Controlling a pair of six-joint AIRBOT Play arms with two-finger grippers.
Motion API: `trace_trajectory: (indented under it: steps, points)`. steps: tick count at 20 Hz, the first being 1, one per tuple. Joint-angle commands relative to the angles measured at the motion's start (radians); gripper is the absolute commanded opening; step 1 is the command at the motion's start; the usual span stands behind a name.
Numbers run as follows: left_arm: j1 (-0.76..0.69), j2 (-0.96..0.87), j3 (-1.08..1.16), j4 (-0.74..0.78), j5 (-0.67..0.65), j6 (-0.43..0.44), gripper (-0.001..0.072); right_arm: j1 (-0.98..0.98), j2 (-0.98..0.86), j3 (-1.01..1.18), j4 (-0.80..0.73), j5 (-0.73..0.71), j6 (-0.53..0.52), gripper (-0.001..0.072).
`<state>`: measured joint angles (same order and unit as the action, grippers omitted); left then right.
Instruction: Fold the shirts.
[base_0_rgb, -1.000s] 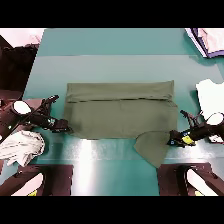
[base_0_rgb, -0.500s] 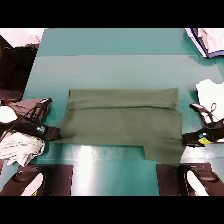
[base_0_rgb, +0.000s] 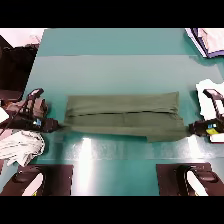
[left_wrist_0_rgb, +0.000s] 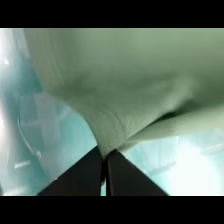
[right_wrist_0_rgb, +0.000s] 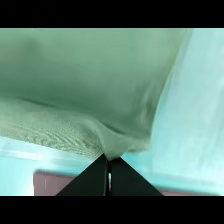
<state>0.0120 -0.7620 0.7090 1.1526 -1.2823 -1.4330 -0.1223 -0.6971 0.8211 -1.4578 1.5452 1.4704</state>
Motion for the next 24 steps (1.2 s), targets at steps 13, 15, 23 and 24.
trace_trajectory:
  steps: [13, 15, 23, 24]
  points:
    - [0.000, -0.509, 0.259, -0.010, 0.409, -0.004, 0.0024, 0.000, -0.629, 0.386, 0.152, -0.259, -0.014, 0.0023]
    - [0.003, -0.521, 0.259, -0.012, 0.500, -0.055, 0.0429, 0.000, -0.693, 0.425, 0.236, -0.306, -0.013, 0.0066]
    - [0.002, -0.519, 0.358, -0.028, 0.330, -0.073, 0.0585, -0.012, -0.674, 0.488, 0.354, -0.278, -0.017, 0.0517]
    - [0.002, -0.519, 0.358, -0.039, 0.295, -0.045, 0.0503, -0.027, -0.644, 0.459, 0.357, -0.275, -0.026, 0.0517]
